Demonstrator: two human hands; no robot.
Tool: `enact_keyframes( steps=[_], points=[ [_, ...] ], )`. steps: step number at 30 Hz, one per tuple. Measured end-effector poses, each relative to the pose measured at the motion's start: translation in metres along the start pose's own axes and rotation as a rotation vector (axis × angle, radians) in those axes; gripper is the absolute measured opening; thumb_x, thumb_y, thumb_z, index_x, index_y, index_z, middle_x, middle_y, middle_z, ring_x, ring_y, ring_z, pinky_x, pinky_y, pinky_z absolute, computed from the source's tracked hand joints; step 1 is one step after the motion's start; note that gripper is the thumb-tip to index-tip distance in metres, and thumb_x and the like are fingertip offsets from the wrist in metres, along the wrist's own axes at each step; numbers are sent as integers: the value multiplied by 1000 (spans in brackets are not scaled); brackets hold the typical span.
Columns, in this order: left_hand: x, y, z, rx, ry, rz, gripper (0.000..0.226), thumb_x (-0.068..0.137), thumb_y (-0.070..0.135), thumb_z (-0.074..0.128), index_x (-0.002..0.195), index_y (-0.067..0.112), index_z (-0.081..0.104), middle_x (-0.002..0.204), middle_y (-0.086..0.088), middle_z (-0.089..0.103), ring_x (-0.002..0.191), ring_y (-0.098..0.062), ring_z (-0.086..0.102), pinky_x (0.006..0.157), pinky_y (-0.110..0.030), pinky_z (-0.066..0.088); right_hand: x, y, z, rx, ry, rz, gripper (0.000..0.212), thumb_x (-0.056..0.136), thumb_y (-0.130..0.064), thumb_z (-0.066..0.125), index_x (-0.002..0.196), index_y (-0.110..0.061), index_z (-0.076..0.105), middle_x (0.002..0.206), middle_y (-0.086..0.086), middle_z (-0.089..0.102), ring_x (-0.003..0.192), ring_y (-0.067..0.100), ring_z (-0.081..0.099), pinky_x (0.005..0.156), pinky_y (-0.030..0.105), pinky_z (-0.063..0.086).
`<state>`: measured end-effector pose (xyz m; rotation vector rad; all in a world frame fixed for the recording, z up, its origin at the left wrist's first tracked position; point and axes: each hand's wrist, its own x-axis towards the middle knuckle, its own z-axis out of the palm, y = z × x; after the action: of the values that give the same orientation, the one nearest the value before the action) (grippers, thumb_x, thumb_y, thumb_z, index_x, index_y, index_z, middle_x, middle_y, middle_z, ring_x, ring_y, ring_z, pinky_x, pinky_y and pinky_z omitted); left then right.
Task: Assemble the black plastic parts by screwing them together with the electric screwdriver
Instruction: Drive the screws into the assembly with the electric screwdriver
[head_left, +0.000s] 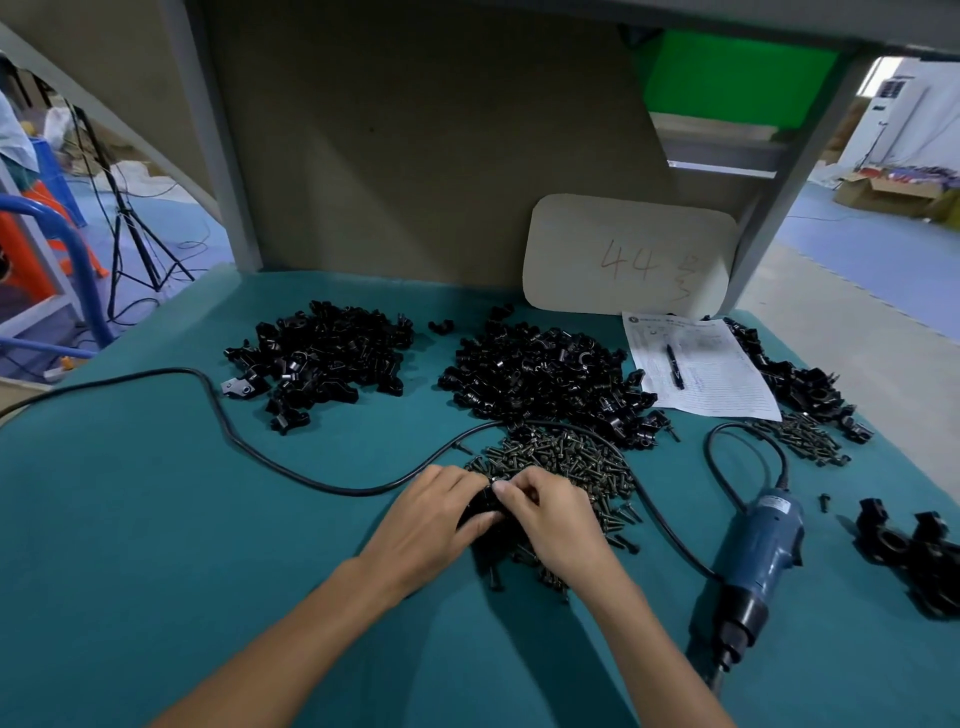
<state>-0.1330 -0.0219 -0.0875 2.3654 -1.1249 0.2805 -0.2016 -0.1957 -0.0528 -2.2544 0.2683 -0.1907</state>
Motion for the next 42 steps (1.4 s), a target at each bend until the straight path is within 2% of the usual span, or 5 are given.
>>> enact_keyframes(
  steps=[10, 15, 22, 30, 42],
  points=[
    [-2, 0, 1, 62, -5, 9, 41, 103, 54, 43, 121, 20, 58, 109, 5, 58, 94, -15, 46, 89, -29, 40, -3, 4, -4, 158, -104, 63, 24, 104, -36, 56, 92, -18, 66, 84, 2, 68, 73, 12, 64, 65, 30, 57],
    [-1, 1, 0, 76, 2, 33, 43, 102, 52, 42, 119, 17, 59, 106, 2, 59, 90, -18, 46, 85, -32, 43, -3, -1, -2, -89, -84, -3, 35, 106, -44, 48, 83, -18, 54, 72, -6, 56, 63, 9, 49, 55, 26, 35],
    [-2, 2, 1, 86, 16, 37, 42, 103, 51, 46, 118, 15, 60, 105, 1, 60, 88, -18, 48, 84, -31, 44, -2, 4, -9, -96, -116, -42, 41, 108, -41, 45, 76, -16, 47, 66, -5, 47, 60, 11, 43, 55, 30, 31],
    [-2, 1, 1, 63, 15, 24, 38, 103, 49, 47, 118, 16, 59, 105, 1, 59, 88, -18, 47, 83, -32, 43, -1, 7, -13, 101, -199, -47, 6, 104, -25, 58, 101, -23, 62, 93, -1, 69, 76, 9, 67, 76, 35, 59],
    [-3, 3, 0, 124, 70, 29, 40, 101, 51, 48, 115, 16, 61, 95, 1, 56, 81, -18, 45, 77, -29, 40, -3, -4, -13, -249, -99, -104, 48, 107, -51, 36, 77, -18, 52, 66, -4, 55, 59, 11, 49, 53, 29, 32]
  ],
)
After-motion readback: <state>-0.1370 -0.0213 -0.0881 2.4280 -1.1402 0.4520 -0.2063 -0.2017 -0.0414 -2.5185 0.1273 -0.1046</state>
